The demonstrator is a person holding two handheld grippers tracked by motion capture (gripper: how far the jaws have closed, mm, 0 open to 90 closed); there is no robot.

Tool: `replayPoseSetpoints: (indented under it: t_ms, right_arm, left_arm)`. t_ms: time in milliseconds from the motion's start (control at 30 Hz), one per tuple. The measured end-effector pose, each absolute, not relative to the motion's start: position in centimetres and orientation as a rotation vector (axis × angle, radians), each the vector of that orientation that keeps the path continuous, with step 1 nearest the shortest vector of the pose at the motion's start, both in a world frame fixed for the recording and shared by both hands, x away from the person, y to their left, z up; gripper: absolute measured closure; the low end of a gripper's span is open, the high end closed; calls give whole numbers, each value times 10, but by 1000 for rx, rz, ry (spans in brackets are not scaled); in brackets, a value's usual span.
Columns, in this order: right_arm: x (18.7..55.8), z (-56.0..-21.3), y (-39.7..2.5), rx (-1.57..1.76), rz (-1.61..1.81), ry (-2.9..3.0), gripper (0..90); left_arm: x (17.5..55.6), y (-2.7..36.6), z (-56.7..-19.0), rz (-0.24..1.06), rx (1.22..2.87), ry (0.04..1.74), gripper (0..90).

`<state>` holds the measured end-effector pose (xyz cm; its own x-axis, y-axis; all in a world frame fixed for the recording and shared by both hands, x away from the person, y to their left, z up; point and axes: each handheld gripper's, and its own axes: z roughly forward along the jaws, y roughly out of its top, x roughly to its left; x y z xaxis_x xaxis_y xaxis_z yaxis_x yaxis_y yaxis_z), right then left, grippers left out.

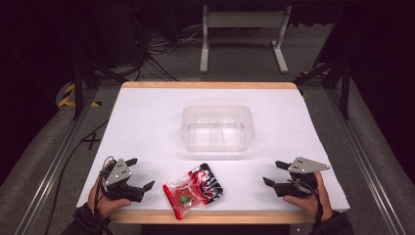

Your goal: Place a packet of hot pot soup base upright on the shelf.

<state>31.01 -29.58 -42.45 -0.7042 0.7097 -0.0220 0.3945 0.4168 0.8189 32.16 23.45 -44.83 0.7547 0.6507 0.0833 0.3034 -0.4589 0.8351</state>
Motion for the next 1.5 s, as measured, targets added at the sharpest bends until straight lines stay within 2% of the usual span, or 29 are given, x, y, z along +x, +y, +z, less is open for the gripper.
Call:
replayPoseSetpoints:
  t_ms: [467, 600, 667, 900, 1300, 1500]
  right_arm:
    - [310, -432, -265, 890, 1181, 2473, 219]
    - [309, -435, -254, 862, 1171, 2517, 261]
    - [307, -436, -241, 820, 1176, 2556, 330]
    - [306, -439, -213, 743, 1187, 2683, 361]
    - [307, -443, -172, 652, 1166, 2807, 350]
    - [312, -444, -150, 652, 1206, 2848, 307]
  left_arm:
    - [321, 231, -450, 484, 2100, 689, 39]
    - [321, 231, -451, 481, 2110, 686, 39]
    - [320, 231, -451, 482, 2108, 686, 39]
    - [319, 231, -451, 485, 2113, 689, 39]
    - [318, 231, -451, 483, 2115, 685, 38]
    - [318, 231, -451, 481, 2115, 684, 38]
